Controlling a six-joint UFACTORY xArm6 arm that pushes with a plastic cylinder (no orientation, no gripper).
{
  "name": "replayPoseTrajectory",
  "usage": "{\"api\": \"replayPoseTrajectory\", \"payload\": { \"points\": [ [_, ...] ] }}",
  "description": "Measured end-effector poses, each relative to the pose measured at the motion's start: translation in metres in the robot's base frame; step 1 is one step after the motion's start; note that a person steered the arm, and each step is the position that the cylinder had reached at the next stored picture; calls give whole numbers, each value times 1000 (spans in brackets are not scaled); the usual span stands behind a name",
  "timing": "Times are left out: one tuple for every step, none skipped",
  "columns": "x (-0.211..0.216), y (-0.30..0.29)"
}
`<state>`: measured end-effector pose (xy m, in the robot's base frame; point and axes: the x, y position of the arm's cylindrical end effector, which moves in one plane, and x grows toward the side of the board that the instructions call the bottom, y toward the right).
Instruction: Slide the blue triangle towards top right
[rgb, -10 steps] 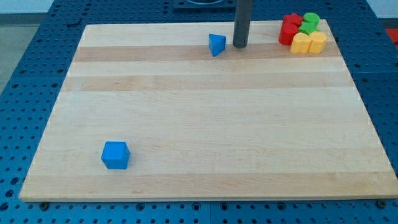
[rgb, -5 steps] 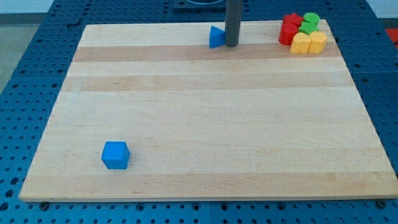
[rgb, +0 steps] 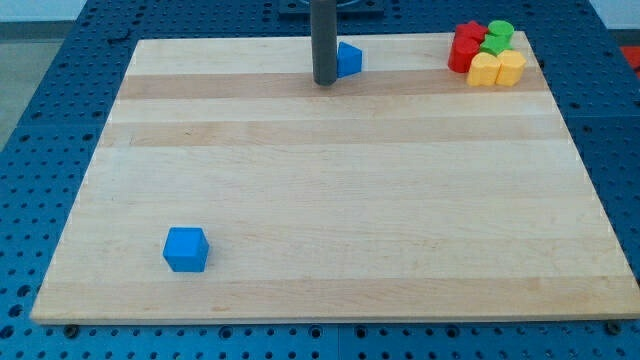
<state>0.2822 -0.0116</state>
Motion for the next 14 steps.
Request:
{"api": "replayPoseTrajectory", "payload": {
  "points": [
    [-11,13],
    [-15,27],
    [-15,-3],
    [-20,-37],
    [-34,-21],
    [-52,22],
    [-63,58],
    [-69,87],
    [-74,90],
    [-75,55],
    [-69,14],
    [-51,13],
    [-46,34],
    [-46,81]
  ]
}}
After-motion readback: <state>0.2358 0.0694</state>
